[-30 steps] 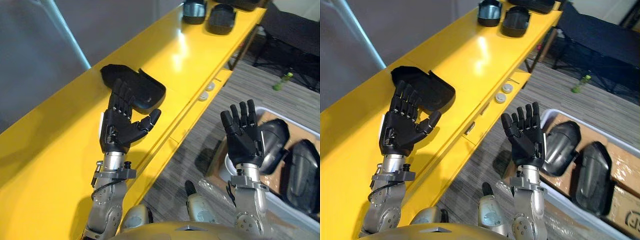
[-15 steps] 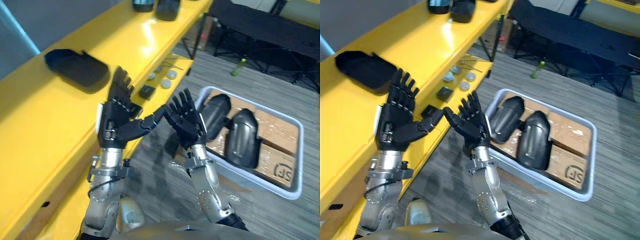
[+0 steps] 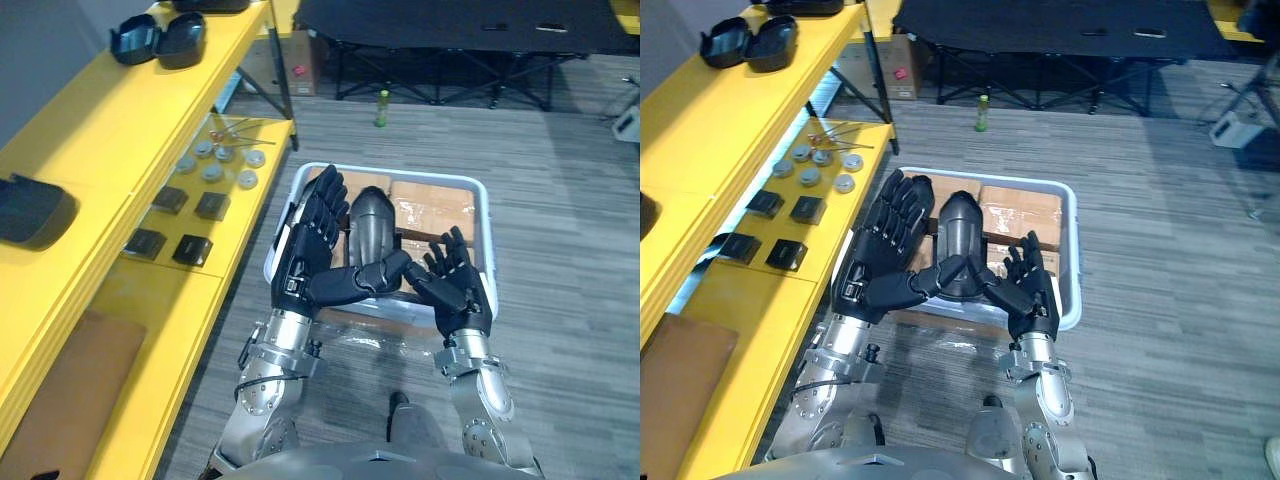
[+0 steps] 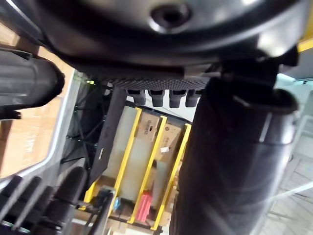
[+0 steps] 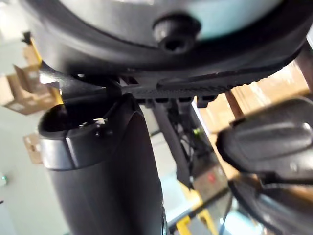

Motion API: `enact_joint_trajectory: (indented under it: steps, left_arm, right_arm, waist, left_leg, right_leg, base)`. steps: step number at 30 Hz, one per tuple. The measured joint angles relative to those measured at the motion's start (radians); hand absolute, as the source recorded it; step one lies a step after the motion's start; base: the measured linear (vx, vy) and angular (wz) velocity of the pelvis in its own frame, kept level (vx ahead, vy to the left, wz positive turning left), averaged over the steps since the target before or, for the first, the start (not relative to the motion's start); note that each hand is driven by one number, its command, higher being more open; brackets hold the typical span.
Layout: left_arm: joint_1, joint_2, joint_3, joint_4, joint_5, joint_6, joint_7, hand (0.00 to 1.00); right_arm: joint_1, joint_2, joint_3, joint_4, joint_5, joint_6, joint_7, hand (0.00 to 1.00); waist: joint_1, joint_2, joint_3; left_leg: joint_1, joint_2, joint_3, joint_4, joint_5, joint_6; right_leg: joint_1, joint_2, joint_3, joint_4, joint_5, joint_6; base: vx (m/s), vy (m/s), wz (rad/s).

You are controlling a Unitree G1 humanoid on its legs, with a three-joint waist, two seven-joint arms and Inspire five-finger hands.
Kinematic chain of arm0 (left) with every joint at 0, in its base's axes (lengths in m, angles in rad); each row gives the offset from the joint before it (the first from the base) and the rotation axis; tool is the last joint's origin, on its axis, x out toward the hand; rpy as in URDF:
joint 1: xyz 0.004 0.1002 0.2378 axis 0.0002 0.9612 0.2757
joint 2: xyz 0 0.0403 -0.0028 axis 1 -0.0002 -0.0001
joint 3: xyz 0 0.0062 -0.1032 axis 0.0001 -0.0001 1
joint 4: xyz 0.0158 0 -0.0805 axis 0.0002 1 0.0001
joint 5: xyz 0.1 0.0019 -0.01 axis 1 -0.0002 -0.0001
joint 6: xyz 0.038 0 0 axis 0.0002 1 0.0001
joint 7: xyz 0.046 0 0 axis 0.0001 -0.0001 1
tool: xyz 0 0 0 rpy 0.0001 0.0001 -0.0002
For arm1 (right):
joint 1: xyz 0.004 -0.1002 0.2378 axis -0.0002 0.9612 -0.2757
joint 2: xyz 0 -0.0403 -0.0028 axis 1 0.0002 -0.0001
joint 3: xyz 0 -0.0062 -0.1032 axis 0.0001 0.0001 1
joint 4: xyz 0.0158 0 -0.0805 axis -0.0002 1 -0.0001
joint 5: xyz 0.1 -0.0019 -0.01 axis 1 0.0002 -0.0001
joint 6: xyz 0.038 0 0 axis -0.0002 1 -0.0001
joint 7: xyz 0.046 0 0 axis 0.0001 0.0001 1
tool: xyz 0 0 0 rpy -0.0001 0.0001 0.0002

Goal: Walk over and take three plastic housings, then place them on the shelf

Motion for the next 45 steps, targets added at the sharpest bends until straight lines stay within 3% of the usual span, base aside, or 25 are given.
enact_joint_trajectory:
  steps: [1,3,7,11,14,17,23,29,37,42,45]
  left_arm:
    - [-0.006,0.009,0.003,0.006,0.000,0.000,0.000,1.00]
    - [-0.034,0.038,0.019,0.029,-0.026,0.000,-0.008,1.00]
    - [-0.067,0.075,0.071,0.040,-0.031,0.003,0.020,1.00]
    - [-0.094,0.077,0.097,0.040,-0.030,0.005,0.031,1.00]
    - [-0.101,0.066,0.100,0.040,-0.030,0.022,0.021,1.00]
    - [-0.102,0.059,0.106,0.041,-0.031,0.027,-0.001,1.00]
    - [-0.124,0.051,0.134,0.157,-0.031,0.041,-0.024,1.00]
    - [-0.099,0.052,0.196,0.292,0.023,0.043,0.020,1.00]
    - [-0.059,0.057,0.213,0.364,0.056,0.041,0.025,1.00]
    - [-0.055,0.042,0.204,0.392,0.094,0.040,0.027,1.00]
    - [-0.054,0.041,0.204,0.398,0.082,0.039,0.028,1.00]
  right_arm:
    - [-0.007,0.009,-0.018,0.000,-0.011,0.000,-0.020,1.00]
    - [-0.023,0.054,-0.102,0.020,-0.034,-0.001,-0.085,1.00]
    - [-0.115,0.071,-0.235,0.134,-0.081,-0.001,-0.181,1.00]
    - [-0.220,0.022,-0.331,0.204,-0.082,0.001,-0.255,1.00]
    - [-0.342,-0.085,-0.384,0.315,-0.082,0.014,-0.278,1.00]
    - [-0.454,-0.164,-0.391,0.407,-0.098,0.017,-0.278,1.00]
    - [-0.645,-0.302,-0.393,0.637,-0.115,0.020,-0.207,1.00]
    - [-0.747,-0.392,-0.348,0.676,-0.120,0.027,-0.121,1.00]
    - [-0.864,-0.455,-0.244,0.812,-0.207,0.111,-0.028,1.00]
    - [-0.939,-0.527,-0.147,0.858,-0.300,0.211,0.016,1.00]
    - [-0.955,-0.528,-0.127,0.910,-0.339,0.233,0.045,1.00]
  waist:
    - [-0.001,-0.009,0.006]
    - [0.001,-0.041,0.025]
    - [0.006,-0.091,0.075]
    - [0.015,-0.080,0.134]
    - [0.028,-0.055,0.178]
    - [0.044,-0.052,0.202]
    - [0.088,-0.056,0.242]
    - [0.109,-0.060,0.297]
    - [0.138,-0.061,0.315]
    - [0.147,-0.051,0.322]
    - [0.159,-0.053,0.324]
  left_leg:
    - [-0.009,-0.009,0.010,0.004,-0.003,0.001]
    - [-0.053,-0.022,0.023,0.031,-0.010,0.012]
    - [-0.110,-0.025,0.027,0.070,-0.010,0.022]
    - [-0.169,-0.028,0.002,0.091,0.002,0.022]
    - [-0.198,-0.028,-0.020,0.094,0.020,0.020]
    - [-0.227,-0.029,-0.052,0.093,0.027,0.016]
    - [-0.259,-0.036,-0.097,0.093,0.046,0.017]
    - [-0.266,-0.048,-0.126,0.096,0.050,0.020]
    - [-0.295,-0.057,-0.152,0.113,0.056,0.021]
    - [-0.308,-0.069,-0.170,0.110,0.069,0.024]
    - [-0.313,-0.069,-0.176,0.107,0.074,0.022]
  right_leg:
    - [-0.011,-0.007,0.014,-0.002,0.009,0.010]
    - [-0.015,-0.027,0.025,-0.086,0.083,0.026]
    - [0.019,-0.031,0.000,-0.251,0.203,0.025]
    - [-0.004,-0.029,-0.027,-0.281,0.230,0.011]
    - [-0.019,-0.025,-0.044,-0.289,0.246,0.002]
    - [-0.023,-0.015,-0.061,-0.316,0.269,0.003]
    - [-0.029,-0.015,-0.102,-0.310,0.269,0.002]
    - [-0.031,-0.024,-0.133,-0.279,0.254,0.002]
    - [-0.070,-0.037,-0.158,-0.201,0.217,-0.001]
    - [-0.077,-0.049,-0.177,-0.187,0.213,0.000]
    - [-0.079,-0.048,-0.183,-0.187,0.213,0.000]
  base:
    - [-0.12,0.161,-0.35]
    - [-0.17,0.184,-0.21]
    - [-0.13,0.080,-0.10]
    - [-0.14,0.001,0.13]
    - [-0.07,-0.040,0.11]
    - [-0.05,-0.044,0.12]
    - [0.00,-0.020,0.20]
    - [-0.01,0.006,0.14]
    - [-0.02,0.007,0.09]
    - [-0.02,0.005,0.12]
    - [0.00,0.003,0.07]
